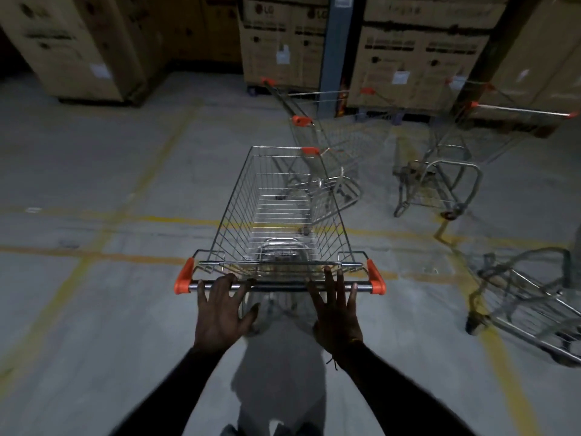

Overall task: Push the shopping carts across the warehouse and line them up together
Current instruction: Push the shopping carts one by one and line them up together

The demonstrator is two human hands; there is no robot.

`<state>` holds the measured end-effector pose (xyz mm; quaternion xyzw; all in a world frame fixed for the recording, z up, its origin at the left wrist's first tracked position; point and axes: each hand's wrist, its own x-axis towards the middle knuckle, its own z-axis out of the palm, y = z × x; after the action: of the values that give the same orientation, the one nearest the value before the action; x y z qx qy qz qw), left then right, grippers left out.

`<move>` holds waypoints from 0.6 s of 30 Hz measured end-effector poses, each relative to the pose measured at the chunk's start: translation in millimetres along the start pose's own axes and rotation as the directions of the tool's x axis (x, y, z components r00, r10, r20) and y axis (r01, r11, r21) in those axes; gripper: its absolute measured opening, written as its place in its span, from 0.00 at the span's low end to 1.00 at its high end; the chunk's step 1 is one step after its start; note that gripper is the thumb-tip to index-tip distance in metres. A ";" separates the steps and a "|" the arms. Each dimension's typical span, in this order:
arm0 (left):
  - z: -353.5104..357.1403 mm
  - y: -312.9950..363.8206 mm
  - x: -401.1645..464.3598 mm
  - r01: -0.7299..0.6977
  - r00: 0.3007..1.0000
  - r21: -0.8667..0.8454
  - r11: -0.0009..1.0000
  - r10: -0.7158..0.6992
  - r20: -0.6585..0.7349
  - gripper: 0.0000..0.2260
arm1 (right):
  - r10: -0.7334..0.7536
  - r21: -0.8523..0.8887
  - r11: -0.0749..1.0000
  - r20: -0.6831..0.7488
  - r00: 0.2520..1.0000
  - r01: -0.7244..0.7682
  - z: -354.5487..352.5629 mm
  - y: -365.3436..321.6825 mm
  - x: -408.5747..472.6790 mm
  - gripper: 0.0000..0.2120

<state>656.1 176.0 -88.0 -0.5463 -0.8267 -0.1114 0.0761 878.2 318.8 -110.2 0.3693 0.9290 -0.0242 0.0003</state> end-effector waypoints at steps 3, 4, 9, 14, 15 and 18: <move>-4.3 -14.8 -5.1 0.049 0.999 0.035 0.998 -0.049 0.015 0.24 | -0.048 0.018 0.999 0.019 0.999 0.048 0.7 -10.5 19.2 0.57; -6.3 -19.4 -6.4 0.069 0.997 0.043 0.997 -0.070 0.028 0.25 | -0.066 0.028 0.997 0.026 0.997 0.065 -0.6 -15.3 26.2 0.57; -16.3 -46.3 -9.8 0.202 0.972 0.073 0.977 -0.210 0.109 0.32 | -0.172 0.001 0.985 0.020 0.985 0.172 -4.4 -43.7 70.3 0.62; -16.1 -83.6 -13.3 0.263 0.947 0.122 0.957 -0.280 0.155 0.37 | -0.227 0.014 0.974 -0.009 0.974 0.227 -5.6 -85.5 113.8 0.53; -15.0 -92.2 -14.4 0.271 0.943 0.131 0.954 -0.290 0.160 0.38 | -0.230 0.030 0.973 -0.019 0.973 0.230 -5.8 -95.7 122.1 0.51; -13.9 -119.8 -15.9 0.292 0.930 0.144 0.946 -0.316 0.189 0.42 | -0.243 0.079 0.966 -0.039 0.969 0.246 -2.5 -127.6 145.0 0.52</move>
<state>552.2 112.9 -90.7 -0.4151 -0.9096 -0.0166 0.0011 685.2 325.7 -104.7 0.2519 0.9655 -0.0575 -0.0317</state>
